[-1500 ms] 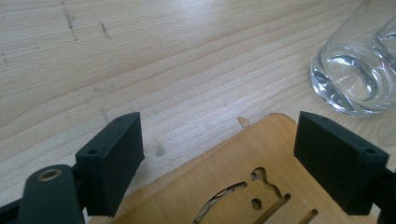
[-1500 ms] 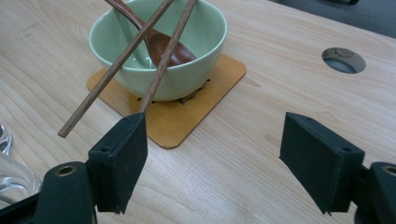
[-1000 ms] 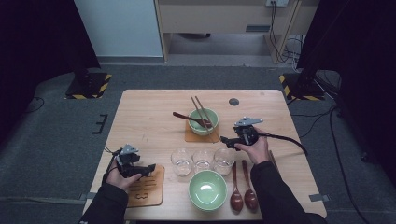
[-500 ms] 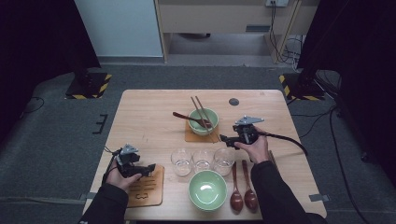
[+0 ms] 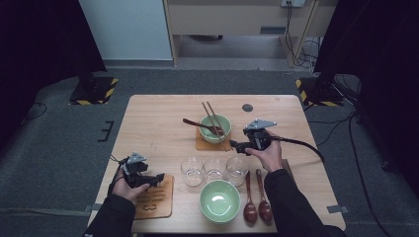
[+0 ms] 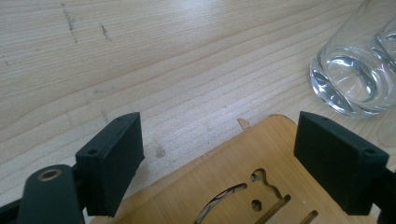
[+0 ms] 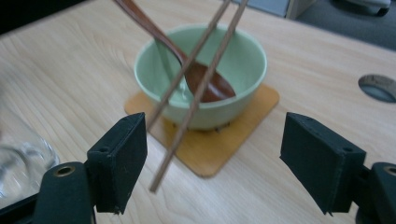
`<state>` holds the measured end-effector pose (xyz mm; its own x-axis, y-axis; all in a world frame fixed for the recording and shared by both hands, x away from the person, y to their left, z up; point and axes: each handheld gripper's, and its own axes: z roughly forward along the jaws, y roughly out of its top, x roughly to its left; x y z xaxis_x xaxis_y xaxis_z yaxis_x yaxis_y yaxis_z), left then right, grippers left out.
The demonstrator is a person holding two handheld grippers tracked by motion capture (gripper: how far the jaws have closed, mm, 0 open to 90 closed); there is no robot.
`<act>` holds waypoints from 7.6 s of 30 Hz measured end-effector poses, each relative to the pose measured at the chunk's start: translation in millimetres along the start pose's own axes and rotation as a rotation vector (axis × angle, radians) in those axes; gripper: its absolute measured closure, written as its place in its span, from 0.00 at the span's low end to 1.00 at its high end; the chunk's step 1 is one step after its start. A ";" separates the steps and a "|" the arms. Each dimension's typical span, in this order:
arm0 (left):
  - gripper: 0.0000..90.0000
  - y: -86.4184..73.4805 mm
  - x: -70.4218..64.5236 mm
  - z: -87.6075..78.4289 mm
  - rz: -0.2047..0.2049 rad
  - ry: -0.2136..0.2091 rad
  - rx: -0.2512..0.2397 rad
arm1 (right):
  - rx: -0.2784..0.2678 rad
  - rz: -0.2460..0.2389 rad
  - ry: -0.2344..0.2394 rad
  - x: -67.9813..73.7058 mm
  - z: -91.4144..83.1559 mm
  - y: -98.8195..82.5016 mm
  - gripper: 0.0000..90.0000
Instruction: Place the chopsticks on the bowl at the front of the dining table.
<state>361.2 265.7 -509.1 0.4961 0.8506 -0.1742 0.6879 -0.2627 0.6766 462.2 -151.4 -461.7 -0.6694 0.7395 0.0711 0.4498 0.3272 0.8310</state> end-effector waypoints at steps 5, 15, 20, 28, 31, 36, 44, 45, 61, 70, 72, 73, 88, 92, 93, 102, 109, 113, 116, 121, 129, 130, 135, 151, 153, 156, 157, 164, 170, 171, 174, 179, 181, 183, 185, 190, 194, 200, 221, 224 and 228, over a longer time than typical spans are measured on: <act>0.17 0.0 0.3 -0.3 0.002 0.002 0.000 | -0.013 -0.012 -0.027 -5.4 -2.5 11.2 0.26; 0.17 0.0 -0.2 -0.5 0.005 0.002 0.000 | 0.072 -0.048 -0.058 -5.0 11.7 -0.4 0.25; 0.17 0.1 0.2 -0.6 0.005 0.002 0.000 | 0.088 -0.058 -0.056 -1.6 17.2 -3.3 0.25; 0.17 0.1 0.1 -1.0 0.004 0.001 -0.001 | 0.078 -0.045 -0.021 8.6 24.2 -1.5 0.24; 0.17 0.2 0.2 -0.9 0.005 0.001 -0.001 | 0.083 -0.048 -0.023 8.9 25.0 -2.3 0.24; 0.17 0.3 0.0 -0.8 0.006 0.002 -0.001 | 0.075 -0.039 -0.011 11.2 25.5 -3.5 0.24; 0.17 0.3 0.1 -0.7 0.006 0.003 0.000 | 0.076 -0.025 0.002 14.1 28.7 -5.7 0.23; 0.17 0.3 0.1 -0.7 0.006 0.003 -0.001 | 0.077 -0.020 0.003 14.5 29.3 -5.9 0.22; 0.17 0.4 0.4 -0.9 0.006 0.002 -0.001 | 0.066 0.022 0.027 17.3 36.7 -7.2 0.19; 0.17 0.4 0.4 -0.9 0.006 0.002 -0.001 | 0.065 0.034 0.033 17.7 38.0 -7.2 0.18; 0.17 0.4 0.4 -0.9 0.006 0.003 0.000 | 0.065 0.039 0.036 18.1 38.6 -7.3 0.18; 0.17 0.4 0.4 -0.9 0.007 0.002 0.000 | 0.065 0.044 0.039 18.4 38.9 -7.4 0.18; 0.17 0.5 0.7 -1.6 0.007 0.005 -0.003 | 0.033 0.057 0.015 13.1 30.0 0.2 0.19; 0.17 0.5 0.4 -1.3 0.006 0.004 -0.002 | 0.000 0.078 0.007 8.5 24.4 7.5 0.20; 0.17 0.5 0.5 -1.3 0.007 0.004 -0.003 | -0.004 0.081 0.005 7.1 23.5 9.4 0.20; 0.17 0.8 0.6 -1.2 0.006 0.003 -0.003 | -0.021 0.069 -0.036 -3.0 18.5 29.2 0.20; 0.17 0.9 0.8 -1.6 0.006 0.002 -0.005 | -0.040 0.064 -0.046 -1.7 21.1 53.8 0.20; 0.17 1.2 0.6 -1.4 0.008 0.002 -0.004 | -0.042 0.062 -0.040 1.5 26.1 67.5 0.20; 0.17 1.4 0.5 -1.5 0.007 0.001 -0.006 | -0.048 0.070 -0.038 2.4 32.1 77.3 0.20; 0.17 1.9 0.8 -1.4 0.008 0.001 -0.009 | -0.054 0.072 -0.048 2.5 40.2 88.0 0.20; 0.17 2.4 -0.3 -1.5 0.009 -0.002 -0.010 | -0.052 0.081 -0.065 8.1 60.0 92.0 0.20; 0.17 2.4 -0.3 -1.4 0.009 -0.002 -0.011 | -0.044 0.076 -0.070 8.3 62.9 90.9 0.20; 0.17 2.6 0.2 -1.4 0.009 -0.001 -0.011 | -0.018 0.062 -0.081 11.4 75.6 85.1 0.20; 0.17 2.6 0.5 -1.1 0.011 0.000 -0.009 | 0.039 -0.006 -0.149 14.5 97.7 71.0 0.20; 0.17 2.6 0.5 -1.3 0.011 -0.001 -0.010 | 0.049 -0.015 -0.153 15.1 100.0 69.2 0.20; 0.17 2.5 0.3 -1.4 0.012 -0.001 -0.010 | 0.061 -0.023 -0.161 16.0 103.1 66.5 0.20; 0.17 2.5 0.3 -1.4 0.012 -0.001 -0.010 | 0.066 -0.025 -0.165 16.3 104.0 65.6 0.20; 0.17 2.5 0.7 -1.3 0.012 0.000 -0.010 | 0.092 -0.038 -0.191 15.2 108.6 62.7 0.20; 0.17 2.4 0.8 -1.4 0.013 -0.001 -0.009 | 0.104 -0.032 -0.207 14.1 110.7 62.1 0.20; 0.17 2.4 0.8 -1.4 0.013 -0.001 -0.009 | 0.107 -0.031 -0.206 13.9 110.8 62.2 0.20; 0.17 2.3 0.9 -1.4 0.012 -0.001 -0.008 | 0.111 -0.027 -0.218 13.0 110.7 62.5 0.20; 0.17 2.2 1.0 -1.4 0.012 -0.001 -0.008 | 0.115 -0.021 -0.224 12.2 111.3 63.0 0.20; 0.17 2.2 1.0 -1.5 0.013 -0.001 -0.008 | 0.117 -0.017 -0.228 12.0 111.3 63.2 0.20; 0.17 2.2 1.0 -1.5 0.012 -0.001 -0.008 | 0.116 -0.013 -0.233 12.0 111.3 63.1 0.20; 0.17 2.3 1.0 -1.5 0.012 -0.001 -0.008 | 0.115 -0.013 -0.233 11.7 111.5 63.3 0.20; 0.17 2.3 1.1 -1.8 0.011 -0.002 -0.011 | 0.097 -0.003 -0.232 9.8 114.6 65.3 0.20; 0.17 2.3 1.9 -1.6 0.008 -0.003 -0.012 | 0.078 0.009 -0.249 6.6 118.0 67.7 0.20; 0.17 2.3 2.6 -1.6 0.009 -0.003 -0.011 | 0.074 0.024 -0.239 6.5 124.8 66.9 0.21; 0.17 2.3 1.7 -1.4 0.013 -0.001 -0.009 | 0.092 0.030 -0.291 3.3 121.4 67.9 0.23; 0.17 2.3 1.6 -1.4 0.013 -0.001 -0.008 | 0.091 0.030 -0.290 3.2 121.2 68.0 0.23; 0.17 2.3 1.7 -1.5 0.013 -0.001 -0.008 | 0.095 0.033 -0.296 3.4 121.3 67.6 0.23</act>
<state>362.7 267.2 -506.8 0.5057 0.8466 -0.1660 0.6769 -0.2701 0.6847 562.1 -55.4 -472.2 -0.4584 0.8853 -0.0786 0.5309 0.3437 0.7746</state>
